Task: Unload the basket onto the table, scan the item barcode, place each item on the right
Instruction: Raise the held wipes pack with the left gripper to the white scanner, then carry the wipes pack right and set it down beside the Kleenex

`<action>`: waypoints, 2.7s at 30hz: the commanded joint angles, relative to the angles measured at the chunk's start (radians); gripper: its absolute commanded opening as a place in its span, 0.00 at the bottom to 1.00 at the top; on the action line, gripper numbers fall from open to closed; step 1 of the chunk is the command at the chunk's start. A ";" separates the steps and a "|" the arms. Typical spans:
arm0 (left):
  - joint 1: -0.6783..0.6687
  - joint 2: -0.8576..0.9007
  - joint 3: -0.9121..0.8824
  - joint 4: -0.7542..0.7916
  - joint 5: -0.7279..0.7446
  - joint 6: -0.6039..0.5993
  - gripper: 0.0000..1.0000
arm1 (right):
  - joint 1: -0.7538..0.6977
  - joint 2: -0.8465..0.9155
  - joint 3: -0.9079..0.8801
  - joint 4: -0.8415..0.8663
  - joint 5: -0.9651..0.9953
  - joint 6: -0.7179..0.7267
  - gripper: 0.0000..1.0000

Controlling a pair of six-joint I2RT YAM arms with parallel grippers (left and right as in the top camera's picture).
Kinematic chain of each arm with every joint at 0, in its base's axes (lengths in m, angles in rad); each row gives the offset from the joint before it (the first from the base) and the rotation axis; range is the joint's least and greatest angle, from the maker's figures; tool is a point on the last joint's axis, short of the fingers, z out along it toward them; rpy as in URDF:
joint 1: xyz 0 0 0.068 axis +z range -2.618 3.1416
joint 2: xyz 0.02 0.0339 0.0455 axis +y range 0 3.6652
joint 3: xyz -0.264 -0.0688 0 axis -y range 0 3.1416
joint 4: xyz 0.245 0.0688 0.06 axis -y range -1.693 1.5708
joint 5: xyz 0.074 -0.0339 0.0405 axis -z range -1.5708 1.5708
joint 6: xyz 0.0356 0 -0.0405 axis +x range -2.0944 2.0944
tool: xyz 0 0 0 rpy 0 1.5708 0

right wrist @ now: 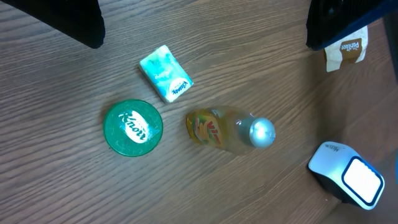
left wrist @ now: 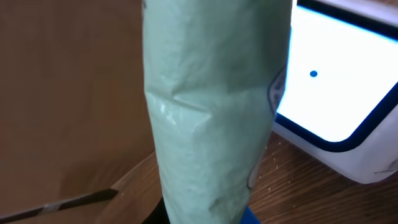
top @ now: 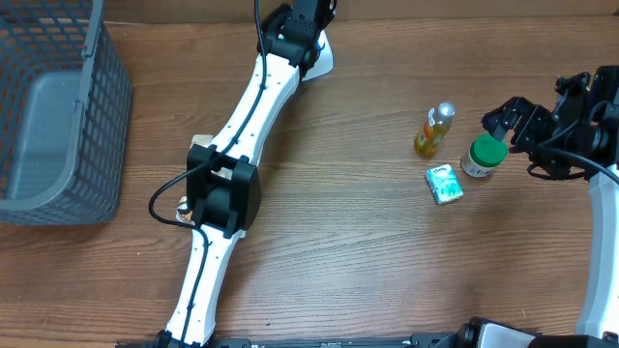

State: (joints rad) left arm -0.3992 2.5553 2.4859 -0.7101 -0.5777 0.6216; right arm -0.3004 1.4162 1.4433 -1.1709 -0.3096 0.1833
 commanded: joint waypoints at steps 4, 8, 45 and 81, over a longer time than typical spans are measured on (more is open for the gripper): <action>-0.014 0.070 0.001 0.008 -0.110 0.011 0.04 | -0.002 -0.015 0.011 0.003 0.003 0.002 1.00; -0.016 0.089 0.001 -0.008 -0.120 0.011 0.04 | -0.002 -0.015 0.011 0.003 0.003 0.002 1.00; -0.033 0.090 0.002 -0.132 0.120 -0.008 0.04 | -0.002 -0.015 0.011 0.003 0.003 0.002 1.00; -0.121 -0.253 0.012 -0.914 1.047 -0.806 0.04 | -0.002 -0.015 0.011 0.003 0.003 0.002 1.00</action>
State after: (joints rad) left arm -0.4793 2.2986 2.5252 -1.6257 0.3904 -0.0902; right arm -0.3004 1.4162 1.4433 -1.1713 -0.3096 0.1833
